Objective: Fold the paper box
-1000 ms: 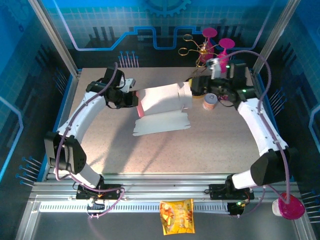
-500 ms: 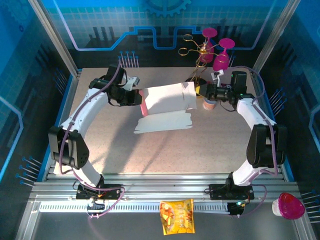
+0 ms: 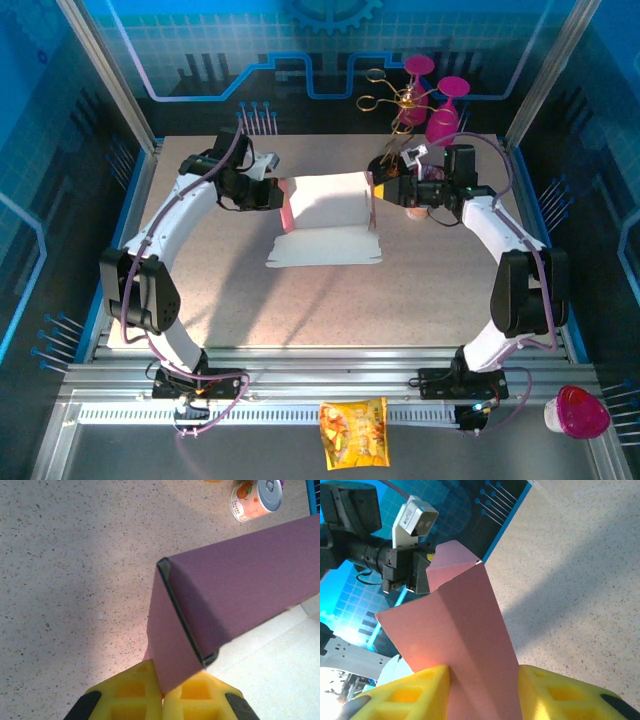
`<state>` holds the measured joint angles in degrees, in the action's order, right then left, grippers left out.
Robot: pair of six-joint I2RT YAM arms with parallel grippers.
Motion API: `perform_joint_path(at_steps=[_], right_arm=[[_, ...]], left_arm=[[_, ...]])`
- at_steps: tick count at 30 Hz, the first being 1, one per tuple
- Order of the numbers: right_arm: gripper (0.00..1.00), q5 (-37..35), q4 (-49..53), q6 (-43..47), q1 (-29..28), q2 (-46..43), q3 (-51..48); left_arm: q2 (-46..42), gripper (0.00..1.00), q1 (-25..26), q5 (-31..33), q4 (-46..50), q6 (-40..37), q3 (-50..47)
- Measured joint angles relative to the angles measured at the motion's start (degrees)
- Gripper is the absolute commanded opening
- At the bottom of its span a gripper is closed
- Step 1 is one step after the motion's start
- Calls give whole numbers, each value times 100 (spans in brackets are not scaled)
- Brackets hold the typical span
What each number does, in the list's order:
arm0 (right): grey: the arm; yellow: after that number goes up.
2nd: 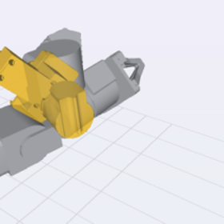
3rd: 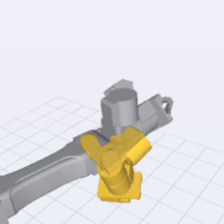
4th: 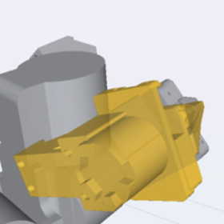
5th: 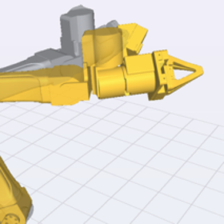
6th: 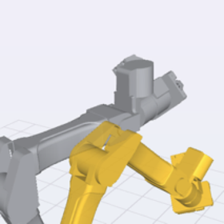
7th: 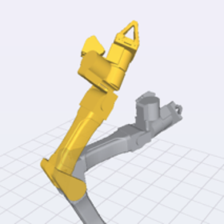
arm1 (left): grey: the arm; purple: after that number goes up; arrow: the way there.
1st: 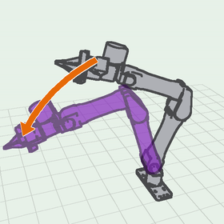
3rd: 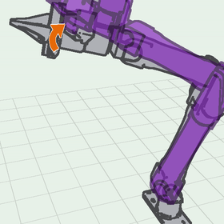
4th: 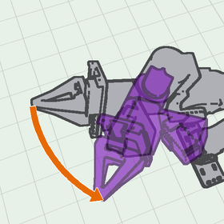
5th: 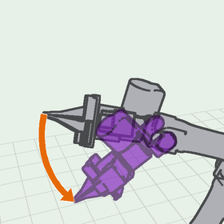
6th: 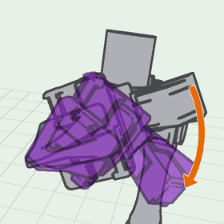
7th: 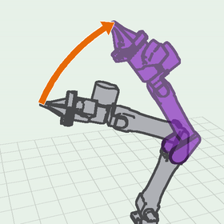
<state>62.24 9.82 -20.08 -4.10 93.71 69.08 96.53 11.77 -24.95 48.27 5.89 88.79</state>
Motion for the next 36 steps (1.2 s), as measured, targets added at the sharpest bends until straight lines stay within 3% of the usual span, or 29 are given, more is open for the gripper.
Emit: perform_joint_path(at_steps=[10, 24, 30, 36], right_arm=[[47, -988, 949, 890, -431, 0, 592], [52, -3375, 1276, 1528, -1080, 2, 857], [54, -3495, 1185, 1495, -1134, 122, 874], [56, -3034, 1082, 1342, -1134, 470, 942]], left_arm=[[9, 0, 0, -4, 13, -9, 0], [7, 0, -33, 55, 107, -9, -2], [7, 0, -33, 90, 120, -9, -2], [4, 0, -37, 94, 120, -9, -7]])
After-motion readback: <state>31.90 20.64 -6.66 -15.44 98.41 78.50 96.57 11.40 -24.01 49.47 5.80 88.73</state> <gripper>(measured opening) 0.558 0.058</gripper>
